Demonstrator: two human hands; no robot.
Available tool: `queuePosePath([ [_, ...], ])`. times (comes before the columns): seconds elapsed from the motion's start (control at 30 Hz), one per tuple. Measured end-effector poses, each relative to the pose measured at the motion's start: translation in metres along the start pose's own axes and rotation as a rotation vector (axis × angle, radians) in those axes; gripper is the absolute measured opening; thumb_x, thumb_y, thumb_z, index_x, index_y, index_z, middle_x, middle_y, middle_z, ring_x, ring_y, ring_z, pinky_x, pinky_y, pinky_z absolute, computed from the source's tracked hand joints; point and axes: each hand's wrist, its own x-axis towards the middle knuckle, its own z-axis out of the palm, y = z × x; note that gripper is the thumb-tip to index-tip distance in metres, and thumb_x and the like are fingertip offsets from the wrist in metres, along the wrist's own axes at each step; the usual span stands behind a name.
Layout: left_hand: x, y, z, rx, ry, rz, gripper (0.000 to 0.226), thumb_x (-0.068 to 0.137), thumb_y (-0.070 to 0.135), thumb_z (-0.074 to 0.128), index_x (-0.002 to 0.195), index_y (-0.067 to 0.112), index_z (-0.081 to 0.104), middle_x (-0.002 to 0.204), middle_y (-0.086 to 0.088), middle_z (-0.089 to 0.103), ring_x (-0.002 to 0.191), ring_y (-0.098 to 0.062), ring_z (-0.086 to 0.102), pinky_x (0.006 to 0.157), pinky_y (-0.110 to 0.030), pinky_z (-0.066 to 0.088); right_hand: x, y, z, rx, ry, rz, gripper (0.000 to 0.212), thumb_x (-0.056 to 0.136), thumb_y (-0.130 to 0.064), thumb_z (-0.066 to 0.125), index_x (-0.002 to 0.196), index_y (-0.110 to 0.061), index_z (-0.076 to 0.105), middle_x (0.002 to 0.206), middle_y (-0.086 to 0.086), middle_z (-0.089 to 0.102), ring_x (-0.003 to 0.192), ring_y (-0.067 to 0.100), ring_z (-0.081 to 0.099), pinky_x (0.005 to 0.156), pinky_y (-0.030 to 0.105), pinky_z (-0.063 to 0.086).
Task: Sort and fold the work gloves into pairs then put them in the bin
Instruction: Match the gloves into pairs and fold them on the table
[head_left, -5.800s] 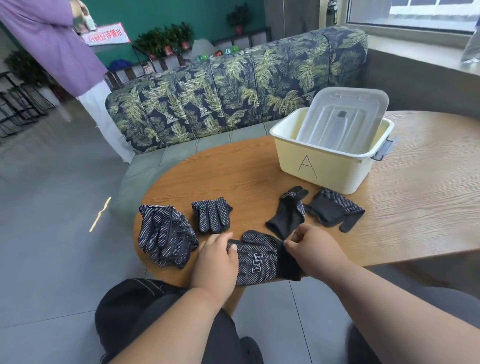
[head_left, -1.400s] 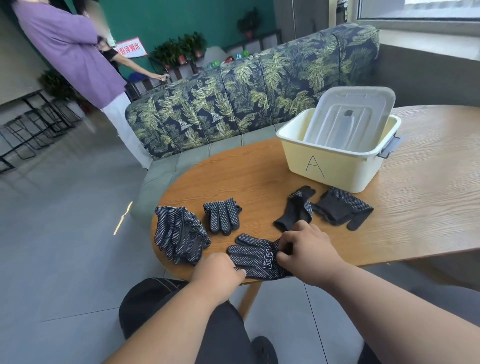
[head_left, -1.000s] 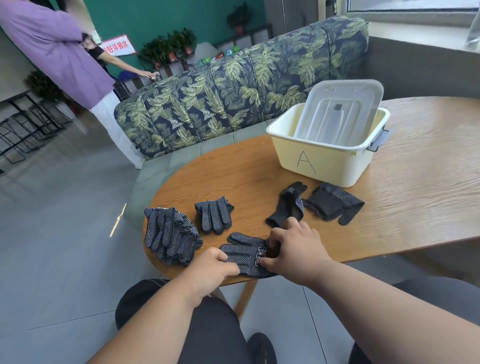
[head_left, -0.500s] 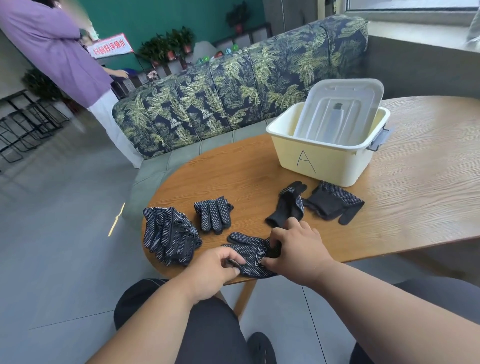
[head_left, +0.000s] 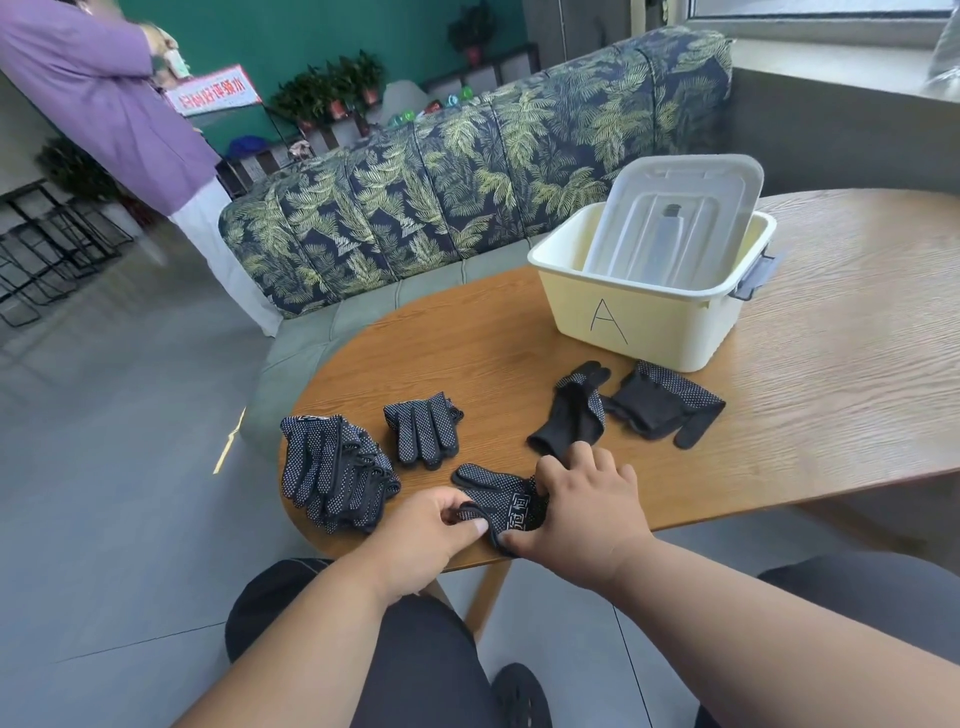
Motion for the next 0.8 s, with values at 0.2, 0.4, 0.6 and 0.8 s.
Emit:
queuePosePath([
  [0.2,0.000,-0.006,-0.007,-0.079,-0.050,0.008,0.008,0.090,0.024,0.077,0.097,0.028,0.076,0.092,0.001,0.078,0.084,-0.011,0.070,0.089,-0.038,0.056,0.000,-0.002,0.004,-0.014,0.022,0.003,0.077,0.064,-0.095,0.041,0.106,-0.031,0.052,0.111,-0.001,0.043,0.113,0.028,0.043,0.095,0.046,0.036],
  [0.4,0.001,-0.009,-0.011,-0.072,-0.066,0.003,0.018,0.091,0.018,0.077,0.093,0.035,0.076,0.093,0.003,0.076,0.086,-0.005,0.067,0.087,-0.025,0.054,-0.001,-0.005,0.008,-0.008,0.042,0.022,0.077,0.063,-0.095,0.041,0.103,-0.030,0.051,0.110,-0.001,0.044,0.113,0.029,0.043,0.093,0.046,0.034],
  [0.6,0.005,-0.003,-0.007,-0.029,-0.025,0.029,0.009,0.092,0.022,0.075,0.099,0.026,0.075,0.100,0.004,0.078,0.095,-0.012,0.073,0.097,-0.039,0.056,0.000,-0.003,0.004,-0.012,0.002,0.010,0.081,0.063,-0.098,0.043,0.108,-0.031,0.050,0.113,-0.001,0.042,0.115,0.027,0.041,0.096,0.045,0.033],
  [0.8,0.013,0.003,0.006,0.231,0.145,-0.021,0.019,0.084,0.047,0.078,0.089,0.031,0.070,0.082,0.011,0.072,0.076,-0.005,0.067,0.080,-0.032,0.058,0.000,-0.001,0.003,-0.002,-0.008,-0.001,0.075,0.064,-0.095,0.044,0.104,-0.032,0.051,0.109,-0.002,0.041,0.112,0.027,0.041,0.094,0.044,0.034],
])
